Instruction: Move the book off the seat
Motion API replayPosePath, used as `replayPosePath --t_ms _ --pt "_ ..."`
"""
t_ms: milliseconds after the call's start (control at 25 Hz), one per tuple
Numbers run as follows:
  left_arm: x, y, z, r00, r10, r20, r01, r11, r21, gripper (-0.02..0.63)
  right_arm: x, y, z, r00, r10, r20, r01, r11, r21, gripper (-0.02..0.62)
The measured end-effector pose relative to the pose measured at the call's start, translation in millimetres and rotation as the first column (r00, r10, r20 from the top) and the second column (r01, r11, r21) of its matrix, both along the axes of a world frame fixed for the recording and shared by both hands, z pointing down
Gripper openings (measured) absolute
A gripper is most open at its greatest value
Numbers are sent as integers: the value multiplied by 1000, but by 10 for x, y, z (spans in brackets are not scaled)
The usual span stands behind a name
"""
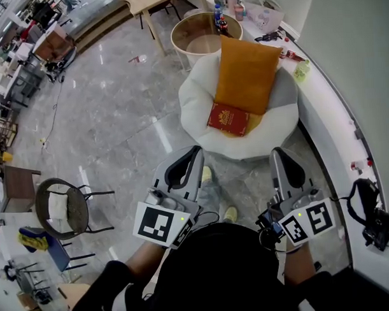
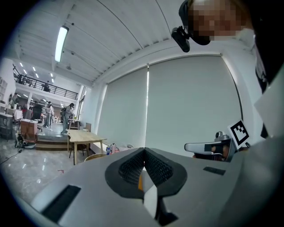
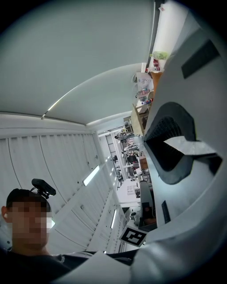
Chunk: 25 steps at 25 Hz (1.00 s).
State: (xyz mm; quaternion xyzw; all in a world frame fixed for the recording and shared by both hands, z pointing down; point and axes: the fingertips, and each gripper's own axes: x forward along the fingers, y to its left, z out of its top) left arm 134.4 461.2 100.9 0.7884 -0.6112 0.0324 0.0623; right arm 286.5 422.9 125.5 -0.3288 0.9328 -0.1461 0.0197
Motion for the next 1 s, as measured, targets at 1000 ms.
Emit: replayPosePath --t_ms 1000 --pt "-1182 -1540 254 996 71 -59 -74 996 -50 12 -1172 -1438 112 994 44 -102 -46 999 -17 9"
